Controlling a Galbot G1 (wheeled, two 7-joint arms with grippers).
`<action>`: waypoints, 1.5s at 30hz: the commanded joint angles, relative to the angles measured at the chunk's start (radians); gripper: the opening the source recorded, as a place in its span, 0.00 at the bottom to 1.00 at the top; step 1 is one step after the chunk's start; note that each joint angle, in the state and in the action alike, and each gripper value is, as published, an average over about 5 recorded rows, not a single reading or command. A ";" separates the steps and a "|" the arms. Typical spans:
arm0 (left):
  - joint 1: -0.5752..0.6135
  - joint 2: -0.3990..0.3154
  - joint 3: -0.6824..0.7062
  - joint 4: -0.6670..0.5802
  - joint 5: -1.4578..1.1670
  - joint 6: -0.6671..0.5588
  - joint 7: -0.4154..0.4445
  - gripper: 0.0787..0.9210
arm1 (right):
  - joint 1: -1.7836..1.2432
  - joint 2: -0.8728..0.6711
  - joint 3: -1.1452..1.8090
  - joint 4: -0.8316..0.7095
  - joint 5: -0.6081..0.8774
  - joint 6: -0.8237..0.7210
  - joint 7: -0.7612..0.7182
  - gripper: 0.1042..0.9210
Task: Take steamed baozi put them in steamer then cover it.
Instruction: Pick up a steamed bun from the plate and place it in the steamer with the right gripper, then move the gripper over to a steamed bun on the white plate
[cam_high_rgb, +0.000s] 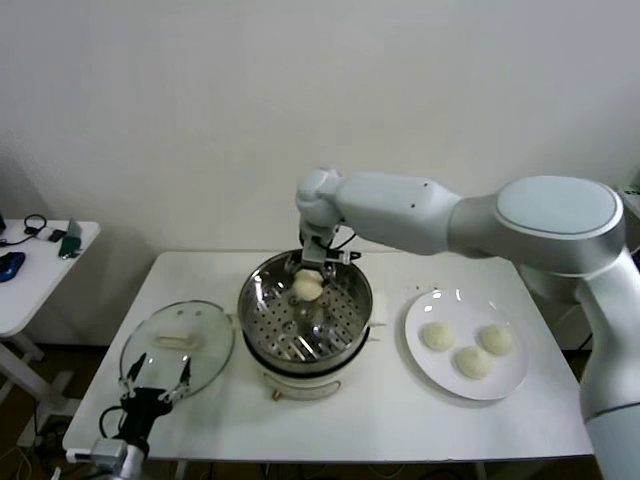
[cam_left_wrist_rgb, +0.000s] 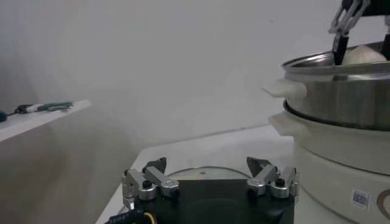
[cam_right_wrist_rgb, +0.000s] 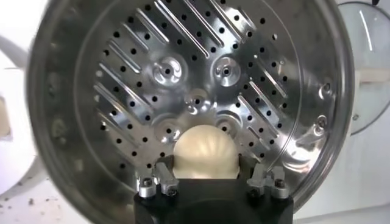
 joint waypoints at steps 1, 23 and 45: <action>0.000 -0.001 0.000 -0.001 0.000 0.000 0.000 0.88 | -0.042 0.034 0.006 -0.085 -0.034 0.018 0.023 0.73; 0.011 -0.013 0.006 -0.029 0.016 0.002 0.001 0.88 | 0.449 -0.267 -0.319 0.240 0.797 -0.214 -0.201 0.88; 0.010 -0.032 0.017 -0.060 0.022 0.008 0.000 0.88 | 0.371 -0.818 -0.529 0.625 0.744 -0.882 0.105 0.88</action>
